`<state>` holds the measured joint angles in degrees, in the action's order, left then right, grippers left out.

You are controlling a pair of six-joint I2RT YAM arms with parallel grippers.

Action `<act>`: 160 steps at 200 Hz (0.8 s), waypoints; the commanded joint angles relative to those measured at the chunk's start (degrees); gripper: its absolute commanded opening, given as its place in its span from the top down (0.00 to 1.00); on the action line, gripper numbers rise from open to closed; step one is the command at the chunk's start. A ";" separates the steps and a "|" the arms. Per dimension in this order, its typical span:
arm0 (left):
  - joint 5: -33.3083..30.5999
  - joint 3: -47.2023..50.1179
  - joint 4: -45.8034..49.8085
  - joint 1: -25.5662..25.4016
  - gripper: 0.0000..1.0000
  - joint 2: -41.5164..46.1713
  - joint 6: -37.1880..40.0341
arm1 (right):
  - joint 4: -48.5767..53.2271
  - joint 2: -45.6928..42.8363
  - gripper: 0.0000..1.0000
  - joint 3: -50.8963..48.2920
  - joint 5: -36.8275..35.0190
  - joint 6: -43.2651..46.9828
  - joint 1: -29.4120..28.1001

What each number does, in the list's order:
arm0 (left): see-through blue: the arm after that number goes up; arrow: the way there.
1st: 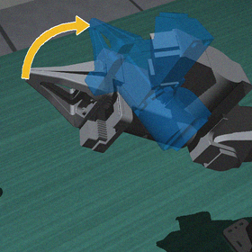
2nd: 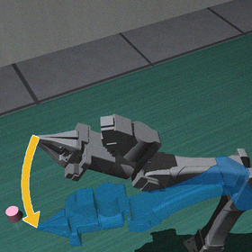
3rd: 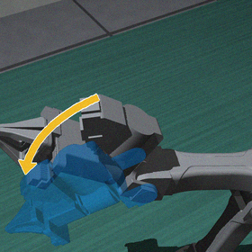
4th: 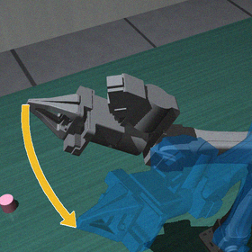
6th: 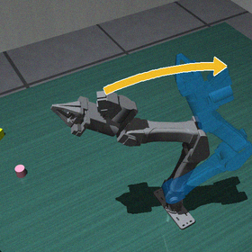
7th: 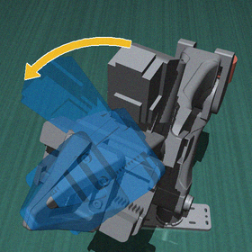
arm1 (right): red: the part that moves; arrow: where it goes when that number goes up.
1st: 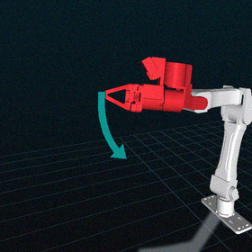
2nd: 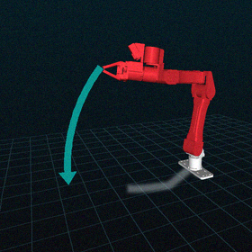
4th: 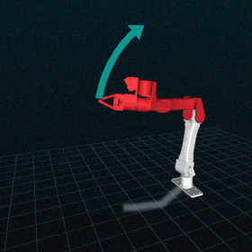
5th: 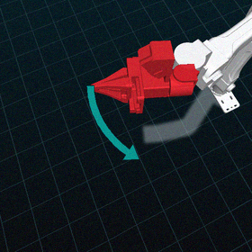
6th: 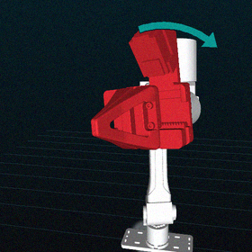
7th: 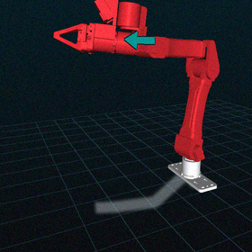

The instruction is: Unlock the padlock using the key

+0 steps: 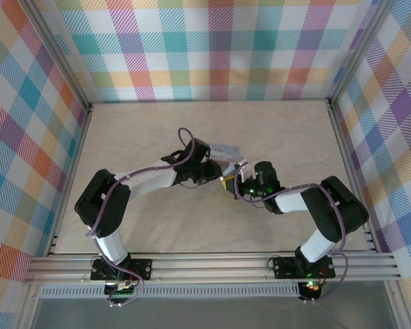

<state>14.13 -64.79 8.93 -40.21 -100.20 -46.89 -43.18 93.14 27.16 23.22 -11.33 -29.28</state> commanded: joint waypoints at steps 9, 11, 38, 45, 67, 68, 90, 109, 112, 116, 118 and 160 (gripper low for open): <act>1.86 -2.69 -0.70 -0.88 0.92 1.77 -0.07 | -5.43 1.57 0.98 1.33 0.68 -0.71 0.11; 1.84 -2.70 -0.65 -0.85 0.92 1.83 -0.09 | -5.51 1.66 0.97 1.39 0.68 -0.71 0.17; 2.00 -2.71 -0.66 -0.85 0.92 1.68 -0.11 | -7.47 2.64 0.98 1.28 0.33 -0.89 0.14; 2.02 -2.73 -0.66 -0.85 0.92 1.68 -0.19 | -8.07 2.84 0.98 1.32 0.32 -0.99 0.13; 2.04 -2.71 -0.62 -0.99 0.92 1.64 -0.16 | -9.31 3.60 0.97 1.50 0.42 -1.15 0.12; 2.00 -2.75 -0.64 -0.96 0.92 1.61 -0.19 | -9.30 3.61 0.97 1.54 0.46 -1.15 0.11; 2.04 -2.88 -0.65 -1.00 0.92 1.41 -0.21 | -10.20 4.21 0.97 1.91 0.93 -1.41 0.12; 2.12 -2.97 -0.75 -1.08 0.92 1.08 -0.26 | -11.29 4.63 0.97 2.25 1.11 -1.83 0.20; 2.13 -3.07 -0.70 -1.10 0.92 1.05 -0.32 | -11.37 4.67 0.97 2.26 1.12 -1.93 0.12; 2.13 -3.06 -0.83 -1.18 0.92 0.94 -0.36 | -11.43 4.63 0.97 2.37 1.12 -2.01 0.14; 2.13 -3.12 -0.80 -1.17 0.92 0.92 -0.27 | -11.50 4.71 0.97 2.46 1.08 -2.02 0.13; 2.00 -2.97 -0.73 -1.36 0.92 0.45 -0.24 | -12.42 4.51 0.97 4.23 0.85 -2.64 0.13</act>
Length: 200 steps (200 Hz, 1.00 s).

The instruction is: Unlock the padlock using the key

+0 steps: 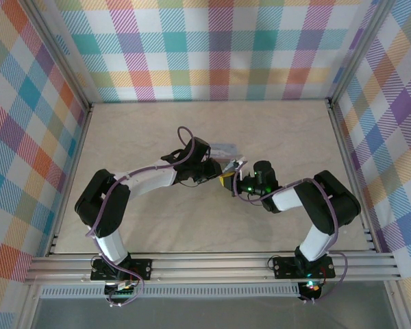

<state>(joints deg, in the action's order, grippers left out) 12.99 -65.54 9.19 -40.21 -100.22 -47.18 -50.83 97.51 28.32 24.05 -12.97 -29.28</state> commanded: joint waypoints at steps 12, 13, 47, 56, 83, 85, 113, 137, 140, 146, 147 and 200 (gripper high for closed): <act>3.10 -2.14 -0.97 -1.35 0.92 0.38 0.06 | -4.80 -0.09 0.97 3.65 -0.04 -1.24 0.18; 3.09 -2.09 -1.04 -1.36 0.92 0.38 0.07 | -4.80 -0.15 0.97 3.71 -0.01 -1.26 0.14; 3.18 -1.90 -1.59 -1.29 0.92 -0.16 -0.22 | -4.69 -0.57 0.97 4.88 0.37 -1.75 0.12; 3.34 -1.73 -2.00 -1.32 0.92 -0.38 -0.38 | -4.18 -0.51 0.97 4.91 0.37 -1.49 0.18; 3.61 -1.52 -3.02 -1.34 0.92 -1.28 -0.81 | -3.41 0.38 0.97 4.08 -0.32 -0.71 0.19; 3.61 -1.52 -3.14 -1.29 0.92 -1.33 -0.81 | -3.27 0.50 0.97 4.00 -0.32 -0.73 0.14; 3.11 -1.02 -4.17 -1.32 0.92 -2.46 -1.05 | -2.28 1.76 0.97 2.66 -1.44 0.13 0.15; 2.83 -0.68 -5.68 -1.30 0.91 -3.71 -1.66 | -1.50 2.72 0.97 1.37 -1.81 0.40 0.28; 2.87 -0.65 -5.90 -1.29 0.91 -3.89 -1.81 | -1.53 2.84 0.97 1.12 -1.88 0.39 0.27; 2.98 -0.56 -6.34 -1.31 0.90 -4.24 -1.99 | -1.52 3.07 0.97 0.80 -2.03 0.33 0.31; 2.99 -0.56 -6.49 -1.34 0.90 -4.30 -2.01 | -1.54 3.09 0.97 0.75 -2.10 0.32 0.29; 3.09 -0.57 -8.03 -1.31 0.87 -6.20 -2.39 | -2.15 4.57 0.98 -1.60 -3.77 -0.46 0.41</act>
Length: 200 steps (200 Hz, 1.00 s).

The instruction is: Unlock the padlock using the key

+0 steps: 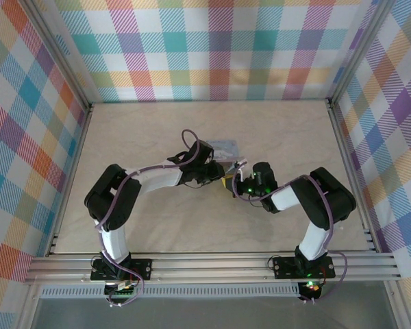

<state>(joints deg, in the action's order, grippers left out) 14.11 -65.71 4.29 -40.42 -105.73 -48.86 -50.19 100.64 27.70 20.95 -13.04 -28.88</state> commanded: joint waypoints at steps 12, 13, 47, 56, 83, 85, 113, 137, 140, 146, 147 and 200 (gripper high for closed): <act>1.89 -0.23 -3.45 -1.09 0.86 -0.96 -0.78 | -3.26 2.03 0.98 -1.36 -0.74 -0.66 -0.03; 1.89 -0.22 -3.48 -1.12 0.86 -0.96 -0.74 | -3.30 2.07 0.98 -1.39 -0.74 -0.71 -0.03; 1.89 0.23 -4.21 -1.13 0.83 -1.82 -1.10 | -4.45 3.72 0.98 -1.83 -0.85 -1.42 -0.02; 1.77 0.31 -4.29 -1.14 0.80 -1.93 -1.10 | -4.73 3.99 0.98 -2.00 -0.98 -1.53 -0.03; 1.54 0.67 -4.23 -1.08 0.72 -1.59 -0.72 | -5.06 4.80 0.98 -2.22 -1.24 -1.85 -0.01; 1.49 0.67 -4.17 -1.13 0.71 -1.52 -0.71 | -5.08 4.87 0.98 -2.22 -1.26 -1.89 -0.03; 0.59 0.84 -2.90 -1.01 0.62 -0.56 -0.01 | -5.18 5.48 0.98 -2.56 -1.44 -1.99 -0.01; 0.21 1.45 -2.48 -0.97 0.55 0.86 0.25 | -5.35 5.80 0.98 -2.83 -1.61 -2.10 -0.03; 0.15 1.58 -2.46 -0.94 0.54 1.04 0.28 | -5.40 5.80 0.98 -2.85 -1.64 -2.13 -0.03; -0.08 1.76 -2.32 -0.89 0.51 1.50 0.34 | -5.42 5.90 0.98 -2.91 -1.64 -2.25 -0.03; -0.11 1.79 -2.30 -0.93 0.51 1.58 0.34 | -5.43 5.94 0.98 -2.91 -1.63 -2.25 -0.03; -2.36 3.61 0.44 -0.16 0.40 6.60 1.19 | -5.31 5.64 0.98 -2.87 -1.27 -3.02 -0.03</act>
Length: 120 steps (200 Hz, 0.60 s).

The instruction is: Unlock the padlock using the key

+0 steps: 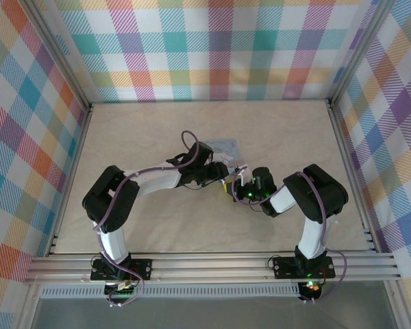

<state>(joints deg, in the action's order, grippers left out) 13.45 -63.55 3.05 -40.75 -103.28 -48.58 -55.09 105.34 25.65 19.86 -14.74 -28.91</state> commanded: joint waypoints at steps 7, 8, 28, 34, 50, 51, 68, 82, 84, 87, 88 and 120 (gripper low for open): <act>-1.98 1.93 1.43 0.30 0.39 4.93 0.87 | -0.13 0.73 0.98 -0.79 -0.25 -1.41 -0.01; -2.00 2.02 1.34 0.31 0.38 5.06 0.86 | -0.07 0.65 0.98 -0.83 -0.30 -1.37 -0.01; -2.15 4.14 -1.49 0.63 0.35 7.21 1.07 | 0.09 0.22 0.98 -1.13 -0.45 -1.78 -0.01; -2.20 4.81 -2.52 0.72 0.34 7.75 0.96 | 0.21 0.00 0.98 -1.21 -0.43 -1.86 0.03; -2.19 6.77 -5.53 0.61 0.32 8.83 0.24 | 0.72 -0.83 0.98 -1.57 -0.43 -2.12 -0.01; -2.15 6.90 -5.65 0.64 0.32 8.86 0.15 | 0.74 -0.88 0.98 -1.57 -0.43 -2.13 0.03; -2.02 9.21 -9.60 0.67 0.30 9.73 -0.95 | 2.07 -2.07 0.98 -1.74 -0.44 -2.13 0.01; -1.95 10.97 -12.35 0.70 0.29 10.24 -1.88 | 3.05 -2.85 0.98 -1.66 -0.14 -2.30 -0.05; -1.96 11.23 -12.63 0.72 0.29 10.28 -2.03 | 3.23 -2.97 0.98 -1.66 -0.10 -2.26 -0.02; -1.94 11.47 -13.45 0.74 0.29 10.40 -2.27 | 3.50 -3.09 0.98 -1.59 -0.01 -2.31 0.00; -1.98 11.63 -13.66 0.75 0.29 10.48 -2.33 | 3.59 -3.15 0.98 -1.58 0.00 -2.31 -0.01; -2.37 16.24 -21.45 0.77 0.29 11.46 -5.72 | 8.13 -4.89 0.98 -0.60 0.22 -2.74 0.00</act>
<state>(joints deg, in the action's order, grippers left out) 12.27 -50.22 -9.91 -40.36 -94.24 -51.16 -51.27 102.39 24.75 19.49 -16.38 -28.91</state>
